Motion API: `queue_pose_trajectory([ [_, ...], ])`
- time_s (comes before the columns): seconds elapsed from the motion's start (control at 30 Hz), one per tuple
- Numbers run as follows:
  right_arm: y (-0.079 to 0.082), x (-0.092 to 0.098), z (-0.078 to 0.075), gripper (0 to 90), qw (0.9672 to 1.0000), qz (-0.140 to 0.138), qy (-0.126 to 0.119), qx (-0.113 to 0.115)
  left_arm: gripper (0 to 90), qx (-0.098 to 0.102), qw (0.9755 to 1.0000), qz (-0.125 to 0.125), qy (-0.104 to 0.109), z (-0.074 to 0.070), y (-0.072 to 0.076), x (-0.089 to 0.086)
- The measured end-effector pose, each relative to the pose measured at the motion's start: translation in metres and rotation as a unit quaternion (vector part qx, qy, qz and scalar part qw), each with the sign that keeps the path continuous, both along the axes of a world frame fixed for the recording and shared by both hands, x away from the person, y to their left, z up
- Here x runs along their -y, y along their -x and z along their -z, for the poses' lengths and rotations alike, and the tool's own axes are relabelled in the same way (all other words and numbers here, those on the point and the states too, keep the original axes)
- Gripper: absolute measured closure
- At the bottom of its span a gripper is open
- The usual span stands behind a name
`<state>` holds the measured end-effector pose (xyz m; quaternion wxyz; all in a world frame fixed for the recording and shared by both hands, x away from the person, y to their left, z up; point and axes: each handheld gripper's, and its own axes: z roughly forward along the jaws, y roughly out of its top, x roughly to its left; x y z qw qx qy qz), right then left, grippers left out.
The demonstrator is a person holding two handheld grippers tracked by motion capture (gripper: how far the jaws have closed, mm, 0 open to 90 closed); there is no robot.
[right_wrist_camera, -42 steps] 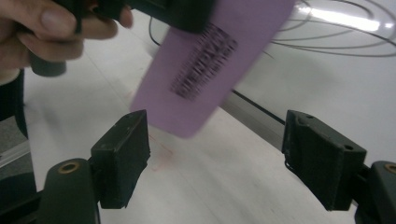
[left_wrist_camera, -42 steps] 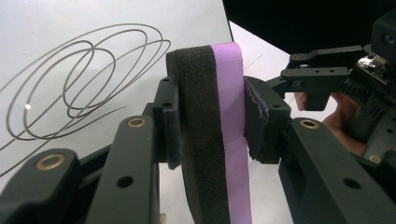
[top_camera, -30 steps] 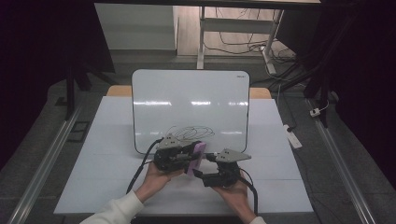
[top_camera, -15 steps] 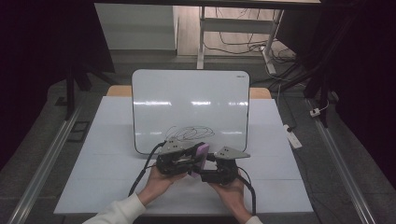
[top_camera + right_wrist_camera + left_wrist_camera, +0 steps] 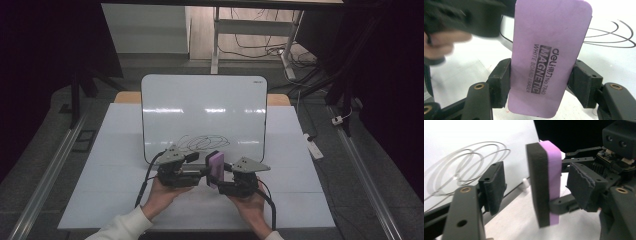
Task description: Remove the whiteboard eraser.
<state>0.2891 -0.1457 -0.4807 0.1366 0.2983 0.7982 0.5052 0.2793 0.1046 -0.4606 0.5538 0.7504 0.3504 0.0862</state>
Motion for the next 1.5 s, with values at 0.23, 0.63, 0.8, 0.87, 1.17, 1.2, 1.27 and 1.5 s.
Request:
queue_pose_trajectory([
  [0.23,-0.003,0.006,-0.001,37.8,1.0000,-0.004,0.005,0.002,28.2,-0.028,0.9985,-0.035,-0.033,0.004,0.014,-0.054],
  [0.63,-0.007,0.013,-0.003,38.3,1.0000,-0.004,0.004,0.003,28.3,-0.062,0.9912,-0.095,-0.069,0.028,0.042,-0.127],
  [0.8,-0.007,0.013,-0.002,38.5,0.9998,-0.002,0.013,0.011,27.8,-0.075,0.9872,-0.105,-0.093,0.042,0.048,-0.140],
  [0.87,-0.007,0.014,-0.002,38.6,0.9998,0.001,0.016,0.010,27.8,-0.083,0.9859,-0.109,-0.095,0.047,0.050,-0.144],
  [1.17,-0.008,0.017,-0.002,39.0,0.9995,0.009,0.023,0.018,27.4,-0.090,0.9840,-0.120,-0.096,0.052,0.049,-0.154],
  [1.2,-0.009,0.018,-0.002,39.0,0.9994,0.013,0.024,0.020,27.2,-0.090,0.9838,-0.122,-0.095,0.051,0.049,-0.156],
  [1.27,-0.009,0.019,-0.002,39.0,0.9993,0.018,0.026,0.023,27.2,-0.090,0.9833,-0.128,-0.093,0.051,0.049,-0.160],
  [1.5,-0.010,0.022,-0.003,39.1,0.9989,0.027,0.026,0.026,27.0,-0.093,0.9835,-0.123,-0.094,0.053,0.048,-0.161],
])
